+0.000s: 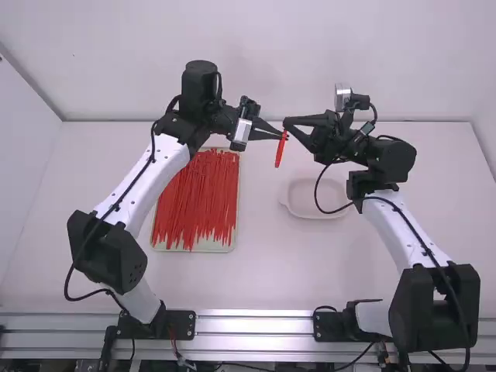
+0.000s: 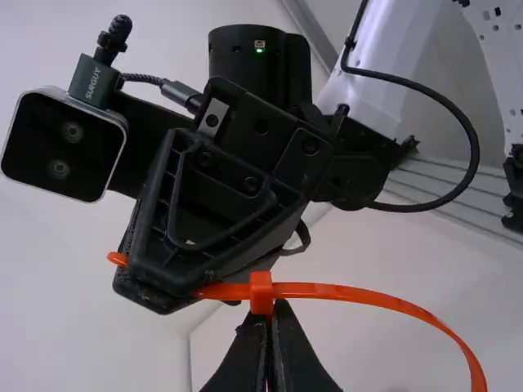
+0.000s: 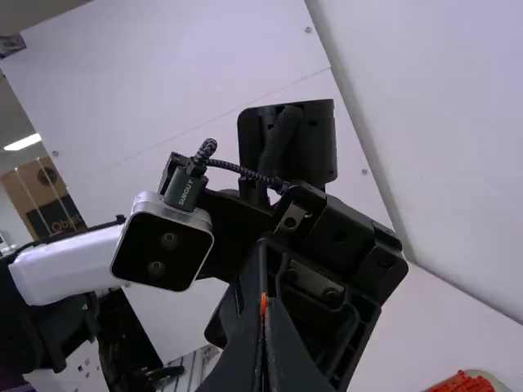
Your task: Fasten the cable tie
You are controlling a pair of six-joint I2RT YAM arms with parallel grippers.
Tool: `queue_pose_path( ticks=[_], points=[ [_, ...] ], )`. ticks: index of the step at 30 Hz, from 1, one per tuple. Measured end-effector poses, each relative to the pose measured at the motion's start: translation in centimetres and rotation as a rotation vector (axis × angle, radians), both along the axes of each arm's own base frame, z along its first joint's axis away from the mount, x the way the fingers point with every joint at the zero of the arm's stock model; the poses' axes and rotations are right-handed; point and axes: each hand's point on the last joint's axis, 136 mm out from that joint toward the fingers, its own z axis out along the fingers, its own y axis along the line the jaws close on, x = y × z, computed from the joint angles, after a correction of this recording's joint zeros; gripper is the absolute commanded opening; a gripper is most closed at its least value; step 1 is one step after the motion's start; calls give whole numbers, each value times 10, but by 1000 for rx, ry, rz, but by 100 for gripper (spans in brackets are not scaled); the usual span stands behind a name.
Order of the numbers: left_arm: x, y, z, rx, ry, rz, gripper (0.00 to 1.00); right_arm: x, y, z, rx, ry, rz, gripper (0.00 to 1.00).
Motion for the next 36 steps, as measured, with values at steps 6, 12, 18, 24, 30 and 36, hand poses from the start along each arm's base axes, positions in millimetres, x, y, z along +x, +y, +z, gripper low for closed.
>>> queue_pose_path(
  ticks=[6,12,18,24,30,36],
  points=[
    [2,0,-2,8,14,12,2,0,0,0,-1,1,1,0],
    [5,-1,-9,7,-2,24,2,-2,1,-2,-12,-1,13,0],
    [4,-1,-26,13,16,23,2,-2,3,-10,-32,3,35,0],
    [0,0,-51,25,57,14,2,-4,4,-12,-45,2,50,0],
    [-5,2,-90,34,91,7,2,-5,3,-13,-54,2,56,0],
    [-12,4,-125,44,126,6,2,-4,-1,-15,-62,2,51,0]
  ],
)
